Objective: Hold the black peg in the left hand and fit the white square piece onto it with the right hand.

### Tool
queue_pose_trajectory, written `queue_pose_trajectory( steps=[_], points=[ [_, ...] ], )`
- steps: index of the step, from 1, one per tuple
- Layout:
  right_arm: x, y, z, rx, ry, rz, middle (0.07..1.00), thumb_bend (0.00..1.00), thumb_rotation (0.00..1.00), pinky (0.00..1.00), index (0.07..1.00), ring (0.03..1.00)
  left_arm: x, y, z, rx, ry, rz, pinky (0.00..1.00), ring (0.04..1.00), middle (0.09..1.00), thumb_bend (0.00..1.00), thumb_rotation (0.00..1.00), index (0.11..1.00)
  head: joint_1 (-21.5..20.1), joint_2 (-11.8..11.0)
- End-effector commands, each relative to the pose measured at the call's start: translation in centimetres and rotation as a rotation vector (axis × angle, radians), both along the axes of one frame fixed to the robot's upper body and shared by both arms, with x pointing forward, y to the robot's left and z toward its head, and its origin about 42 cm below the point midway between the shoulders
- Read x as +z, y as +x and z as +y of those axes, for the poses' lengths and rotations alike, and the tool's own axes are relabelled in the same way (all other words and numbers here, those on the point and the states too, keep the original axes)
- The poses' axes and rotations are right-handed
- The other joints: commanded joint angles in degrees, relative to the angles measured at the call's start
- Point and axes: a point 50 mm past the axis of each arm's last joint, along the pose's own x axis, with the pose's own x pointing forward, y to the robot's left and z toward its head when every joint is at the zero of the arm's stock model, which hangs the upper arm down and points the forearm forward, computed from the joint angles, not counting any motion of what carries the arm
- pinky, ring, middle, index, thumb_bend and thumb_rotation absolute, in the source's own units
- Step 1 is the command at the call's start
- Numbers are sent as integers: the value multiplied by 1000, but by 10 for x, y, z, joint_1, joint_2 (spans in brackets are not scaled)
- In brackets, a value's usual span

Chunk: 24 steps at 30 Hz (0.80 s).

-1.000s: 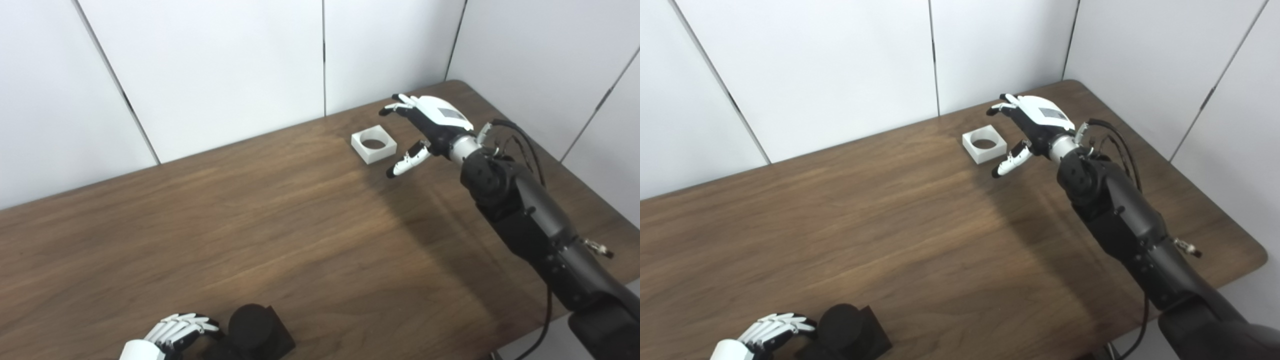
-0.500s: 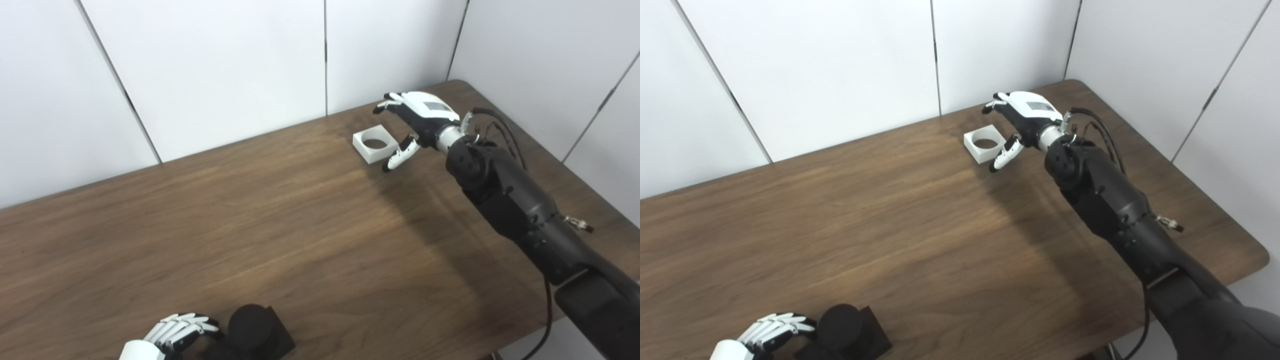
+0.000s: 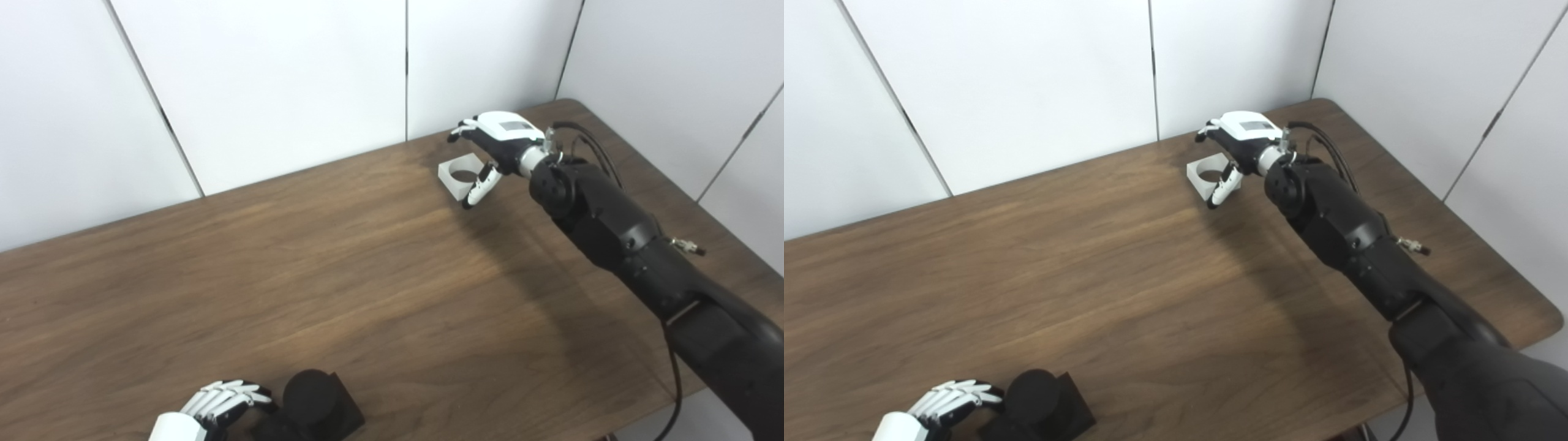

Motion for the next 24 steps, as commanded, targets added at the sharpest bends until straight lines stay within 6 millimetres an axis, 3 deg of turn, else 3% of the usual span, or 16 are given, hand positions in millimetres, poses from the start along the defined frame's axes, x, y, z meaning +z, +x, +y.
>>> queue_pose_trajectory(
  steps=[1, 10, 24],
  points=[
    [35, 15, -5, 25, -63, -80, 950, 862, 211, 997, 844, 1000, -6, -8, 3, 7, 53, 34, 780, 751, 699, 515, 47, 490, 0, 1],
    [31, 26, -7, 16, -117, -42, 938, 812, 181, 967, 841, 987, -2, -9, -1, 10, 47, 33, 776, 745, 694, 516, 45, 490, 4, 4],
    [26, 28, -16, 15, -176, -16, 906, 727, 175, 927, 791, 959, 3, -10, -3, 9, 48, 23, 770, 740, 689, 516, 44, 490, 7, 8]
  ],
)
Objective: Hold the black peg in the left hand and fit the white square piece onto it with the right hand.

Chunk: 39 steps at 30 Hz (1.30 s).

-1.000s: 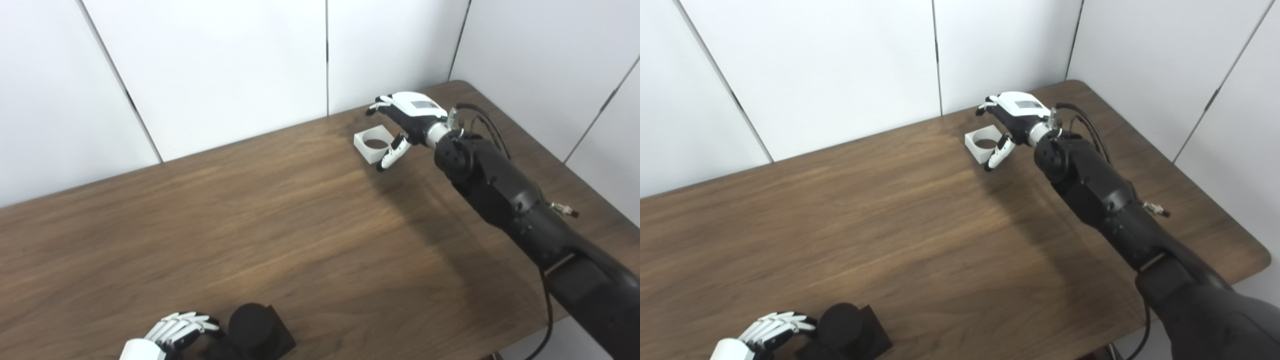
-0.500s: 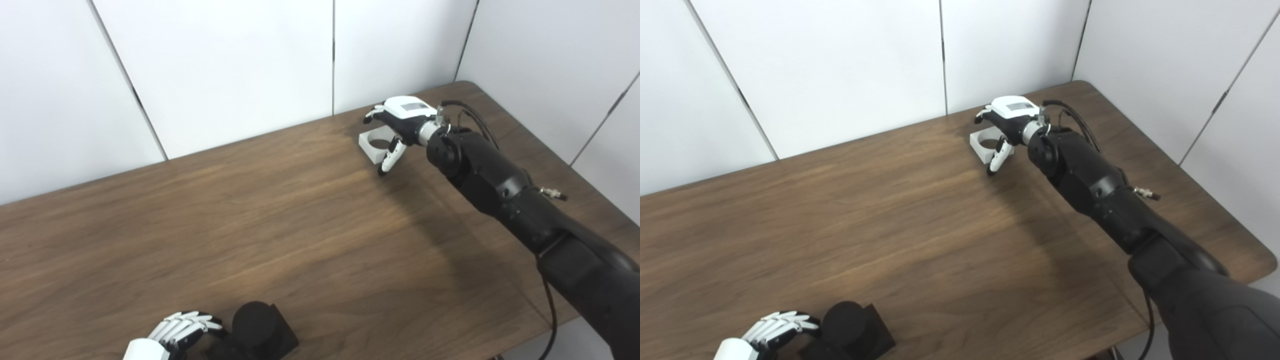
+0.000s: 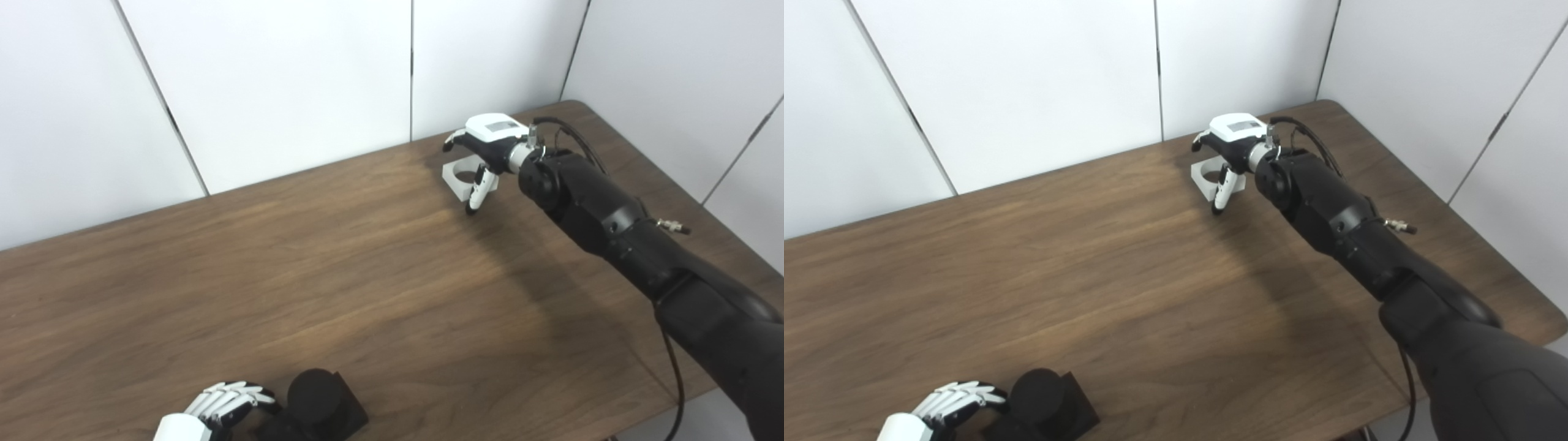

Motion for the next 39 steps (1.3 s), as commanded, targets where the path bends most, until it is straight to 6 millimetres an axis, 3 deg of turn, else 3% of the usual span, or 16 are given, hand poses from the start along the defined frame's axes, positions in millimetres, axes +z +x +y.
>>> queue_pose_trajectory(
  steps=[1, 6, 15, 28, 39],
  points=[
    [30, 8, -17, -26, -75, -64, 907, 703, 175, 929, 779, 964, 0, -5, 2, -10, 43, 14, 769, 740, 689, 516, 44, 490, -1, 0],
    [31, 10, -20, -33, -92, -62, 905, 620, 158, 929, 739, 971, 1, -6, 0, -8, 43, 13, 764, 738, 686, 516, 44, 489, 2, 3],
    [33, 12, -27, -58, -111, -33, 910, 588, 175, 936, 732, 984, 3, -7, -1, -7, 41, 15, 759, 735, 684, 516, 44, 489, 5, 6],
    [27, 9, -37, -80, -124, -6, 883, 666, 223, 904, 713, 962, 5, -7, -1, -6, 44, 13, 750, 733, 682, 516, 44, 489, 3, 10],
    [24, 9, -28, -30, -150, 12, 865, 701, 211, 862, 685, 927, 5, -6, -2, -3, 40, 13, 752, 733, 683, 516, 44, 489, 6, 11]
  ],
)
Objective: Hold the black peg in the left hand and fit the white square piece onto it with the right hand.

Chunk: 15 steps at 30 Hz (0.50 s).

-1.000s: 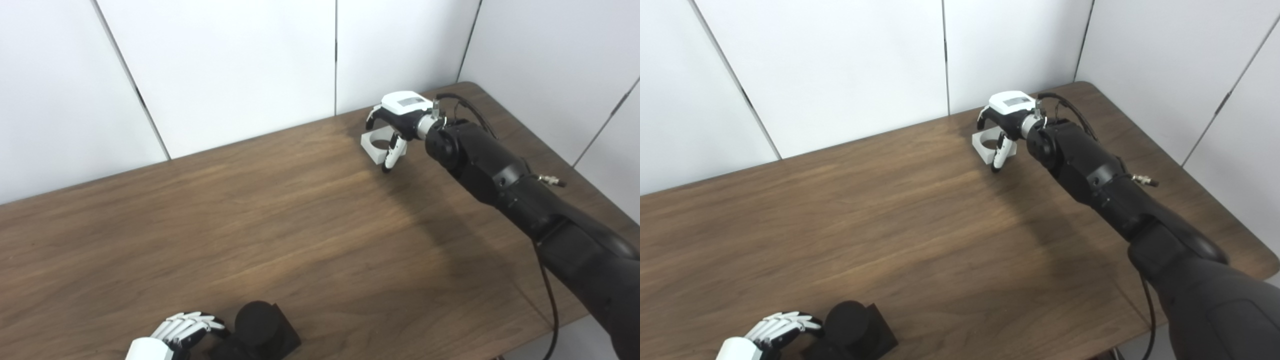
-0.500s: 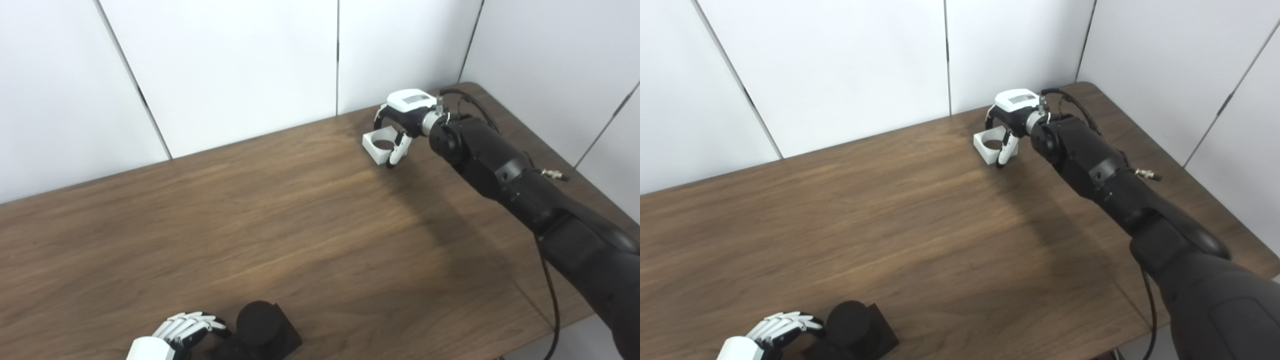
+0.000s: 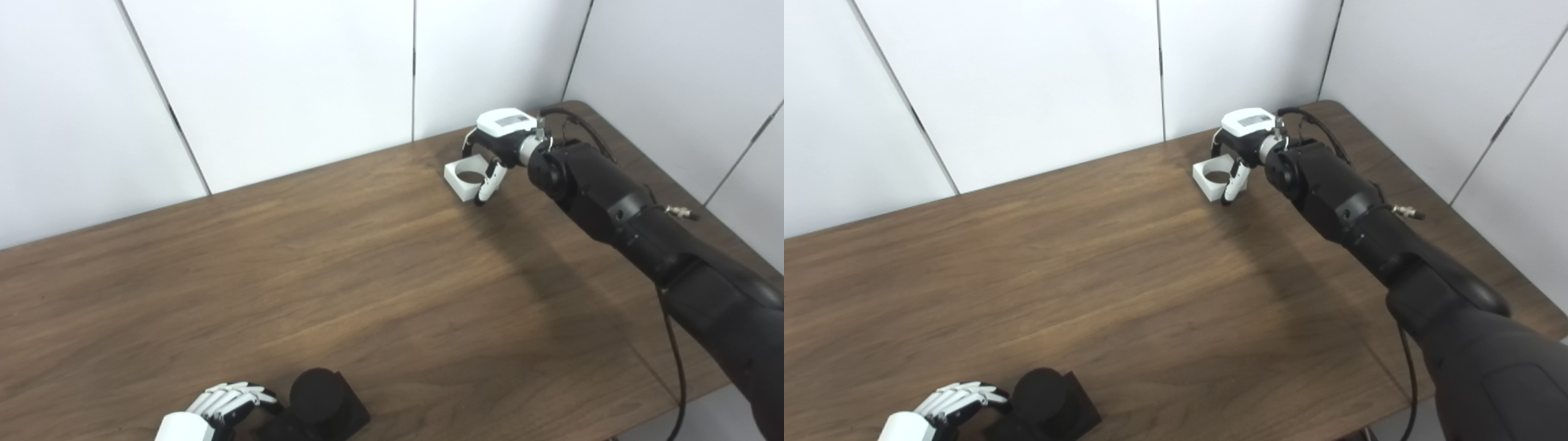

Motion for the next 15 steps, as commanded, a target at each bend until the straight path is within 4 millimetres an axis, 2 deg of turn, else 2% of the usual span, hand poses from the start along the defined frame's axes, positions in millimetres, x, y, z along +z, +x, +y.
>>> queue_pose_trajectory(
  steps=[1, 2, 4, 15],
  points=[
    [20, 4, -13, -6, -61, -31, 850, 707, 179, 843, 654, 913, 0, -5, 2, -4, 31, 13, 751, 734, 683, 516, 44, 489, 0, 1],
    [19, 4, -13, -2, -60, -34, 841, 616, 162, 828, 576, 906, 0, -5, 2, -4, 32, 13, 752, 735, 683, 516, 44, 489, 1, 1],
    [19, 3, -13, 0, -51, -42, 816, 541, 143, 794, 509, 885, 0, -5, 2, -4, 30, 13, 752, 736, 684, 516, 44, 489, 1, 1],
    [18, -1, -16, 6, -36, -47, 791, 522, 128, 817, 487, 889, 1, -3, -2, -3, 25, 14, 756, 735, 683, 516, 44, 489, 21, 8]
  ],
)
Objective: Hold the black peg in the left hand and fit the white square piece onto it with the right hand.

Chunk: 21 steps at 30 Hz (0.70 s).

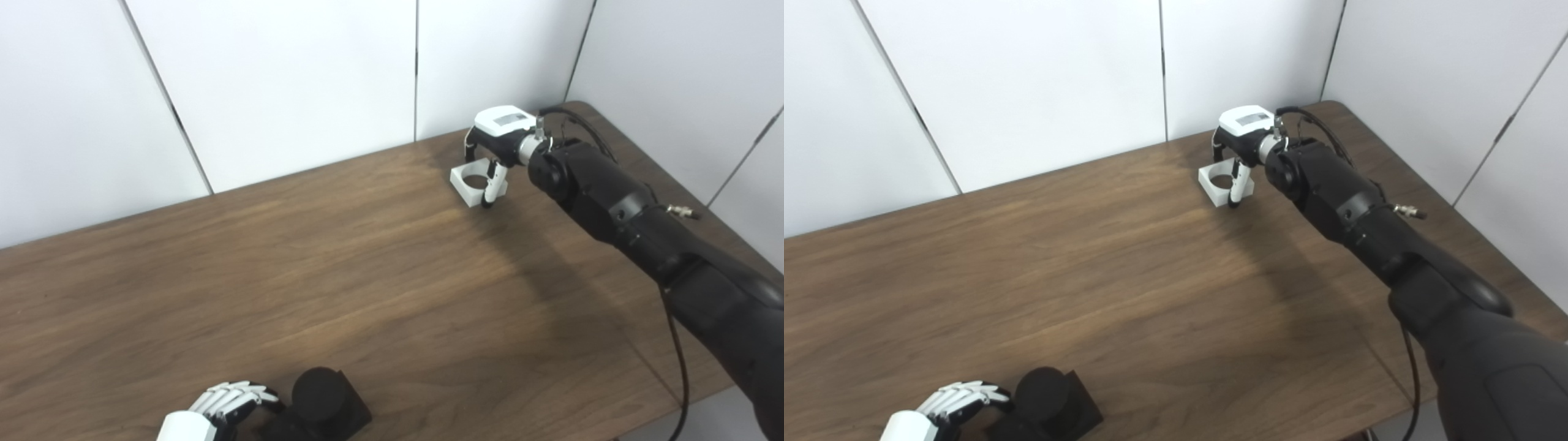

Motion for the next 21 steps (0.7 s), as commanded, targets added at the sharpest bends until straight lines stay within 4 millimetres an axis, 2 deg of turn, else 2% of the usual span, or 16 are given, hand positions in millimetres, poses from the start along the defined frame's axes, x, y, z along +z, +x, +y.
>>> queue_pose_trajectory(
  steps=[1, 5, 12, 21],
  points=[
    [17, -2, -14, -6, -37, -25, 792, 522, 129, 821, 488, 891, 1, -4, -1, -8, 26, 14, 756, 735, 682, 516, 44, 489, 3, 2],
    [23, -6, -10, 26, -20, -28, 784, 521, 129, 814, 488, 885, 4, -4, -6, -9, 24, 13, 753, 734, 681, 516, 44, 489, 33, 14],
    [48, -19, 10, 161, 1, -85, 789, 521, 128, 813, 487, 880, 9, -2, -19, -9, 24, 4, 738, 721, 670, 517, 44, 488, 75, 30],
    [81, -59, 54, 336, 32, -123, 789, 521, 132, 835, 488, 886, 12, 2, -31, -1, 16, -6, 742, 720, 666, 517, 44, 488, 119, 54]
  ],
)
